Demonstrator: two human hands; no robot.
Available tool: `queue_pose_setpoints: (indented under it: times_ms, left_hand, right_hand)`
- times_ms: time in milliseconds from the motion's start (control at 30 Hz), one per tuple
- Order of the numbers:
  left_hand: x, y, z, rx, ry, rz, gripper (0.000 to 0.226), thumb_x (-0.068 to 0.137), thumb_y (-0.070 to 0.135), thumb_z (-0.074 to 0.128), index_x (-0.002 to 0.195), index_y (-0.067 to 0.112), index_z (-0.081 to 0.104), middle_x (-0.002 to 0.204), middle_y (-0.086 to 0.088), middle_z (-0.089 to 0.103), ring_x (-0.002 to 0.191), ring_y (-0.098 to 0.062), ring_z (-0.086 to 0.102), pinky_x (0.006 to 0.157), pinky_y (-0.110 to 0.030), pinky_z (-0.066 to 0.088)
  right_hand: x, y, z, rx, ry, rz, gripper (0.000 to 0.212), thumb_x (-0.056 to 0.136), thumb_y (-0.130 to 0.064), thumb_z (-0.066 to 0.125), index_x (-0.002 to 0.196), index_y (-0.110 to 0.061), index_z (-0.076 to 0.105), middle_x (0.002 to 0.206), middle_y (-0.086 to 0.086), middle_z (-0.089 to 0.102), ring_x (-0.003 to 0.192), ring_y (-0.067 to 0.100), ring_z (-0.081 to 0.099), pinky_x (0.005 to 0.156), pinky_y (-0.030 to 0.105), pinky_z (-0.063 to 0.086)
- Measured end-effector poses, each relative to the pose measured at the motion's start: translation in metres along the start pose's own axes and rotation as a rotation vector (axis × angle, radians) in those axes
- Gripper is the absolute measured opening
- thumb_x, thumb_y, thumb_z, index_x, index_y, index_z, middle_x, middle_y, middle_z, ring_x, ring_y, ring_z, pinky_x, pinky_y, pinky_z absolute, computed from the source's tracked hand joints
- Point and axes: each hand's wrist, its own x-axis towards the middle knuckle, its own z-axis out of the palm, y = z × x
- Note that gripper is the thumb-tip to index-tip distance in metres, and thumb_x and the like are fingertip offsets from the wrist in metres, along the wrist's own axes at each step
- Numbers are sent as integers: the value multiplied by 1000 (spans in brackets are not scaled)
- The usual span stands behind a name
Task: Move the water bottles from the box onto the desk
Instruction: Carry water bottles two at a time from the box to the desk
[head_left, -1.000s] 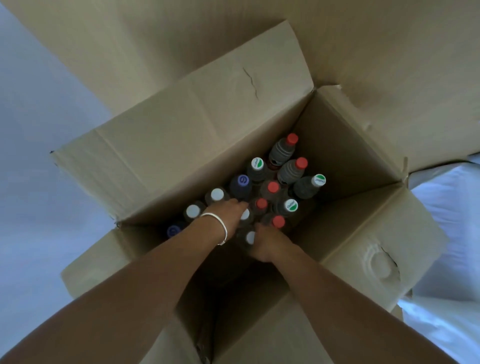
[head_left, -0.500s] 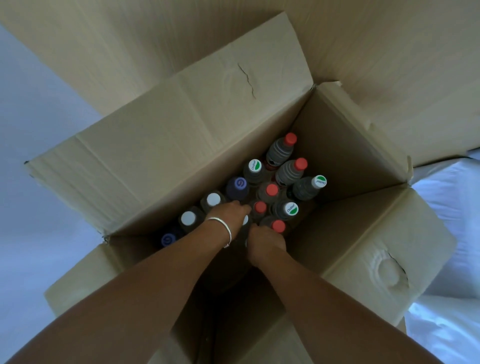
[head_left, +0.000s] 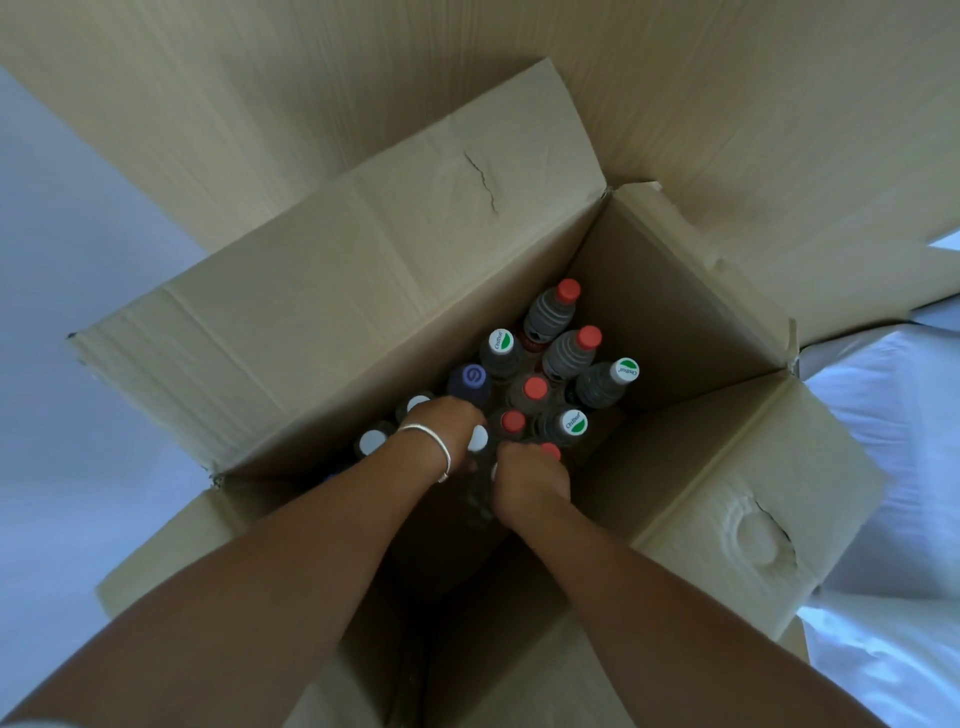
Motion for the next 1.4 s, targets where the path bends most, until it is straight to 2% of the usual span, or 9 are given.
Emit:
queue_pose_setpoints:
  times_ms: [200, 400, 600, 733, 833, 967, 1067, 1200, 1400]
  left_hand:
    - [-50, 1, -47, -189, 157, 0, 35, 70, 51, 78, 91, 25, 68, 93, 2, 69, 88, -23, 64, 77, -35, 54]
    - [-98, -2, -90, -461, 377, 107, 39, 70, 49, 83, 64, 28, 52, 68, 5, 56, 67, -18, 52, 61, -33, 39]
    - [-134, 11, -110, -807, 477, 160, 61, 67, 66, 67, 88, 9, 66, 80, -4, 63, 73, -12, 55, 72, -32, 44]
    - [-157, 28, -125, -874, 562, 190, 52, 79, 66, 57, 100, 19, 70, 97, -4, 72, 92, -18, 67, 85, -39, 53]
    - [-172, 42, -135, -948, 579, 228, 38, 95, 49, 57, 104, 13, 69, 97, -13, 70, 90, -19, 67, 86, -41, 54]
    - [-196, 60, -150, -1076, 575, 295, 33, 98, 40, 55, 100, 9, 67, 92, -15, 68, 82, -16, 63, 70, -22, 49]
    - [-214, 66, -156, -1192, 547, 357, 24, 99, 36, 54, 94, 16, 66, 87, -6, 69, 81, -15, 66, 69, -19, 51]
    - [-229, 64, -159, -1306, 498, 479, 29, 98, 34, 56, 91, 10, 70, 90, -18, 70, 84, -27, 68, 83, -40, 54]
    - [-255, 72, -158, -1304, 374, 578, 46, 85, 51, 55, 93, 9, 71, 90, -20, 70, 79, -25, 68, 73, -31, 57]
  right_hand:
    - [-31, 15, -39, 211, 43, -20, 36, 78, -38, 76, 105, -21, 59, 104, -1, 65, 98, 22, 62, 81, 34, 51]
    - [-64, 29, -94, 585, 165, -157, 19, 78, -25, 76, 93, -20, 65, 88, -5, 65, 84, 13, 61, 67, 24, 46]
    - [-102, 21, -137, 786, 334, -276, 23, 82, -30, 77, 99, -35, 63, 95, -14, 67, 92, 7, 62, 75, 20, 47]
    - [-136, 14, -162, 804, 452, -277, 23, 85, -35, 73, 97, -17, 65, 91, 6, 66, 83, 23, 63, 74, 37, 55]
    - [-160, 8, -172, 797, 501, -256, 28, 88, -36, 69, 78, -11, 61, 67, 7, 52, 58, 14, 48, 55, 26, 42]
    - [-187, 3, -179, 823, 582, -183, 34, 90, -39, 65, 69, -13, 62, 53, -6, 50, 46, 3, 44, 45, 12, 32]
    - [-209, -6, -181, 909, 660, -133, 37, 93, -37, 62, 62, -21, 53, 49, -11, 47, 44, 2, 43, 47, 14, 31]
    - [-236, -17, -181, 1024, 771, -129, 41, 95, -35, 58, 60, -16, 48, 52, -8, 48, 49, 7, 46, 55, 26, 38]
    - [-270, -27, -173, 1131, 876, -149, 36, 81, -52, 53, 64, -21, 47, 60, 2, 43, 57, 17, 43, 59, 38, 38]
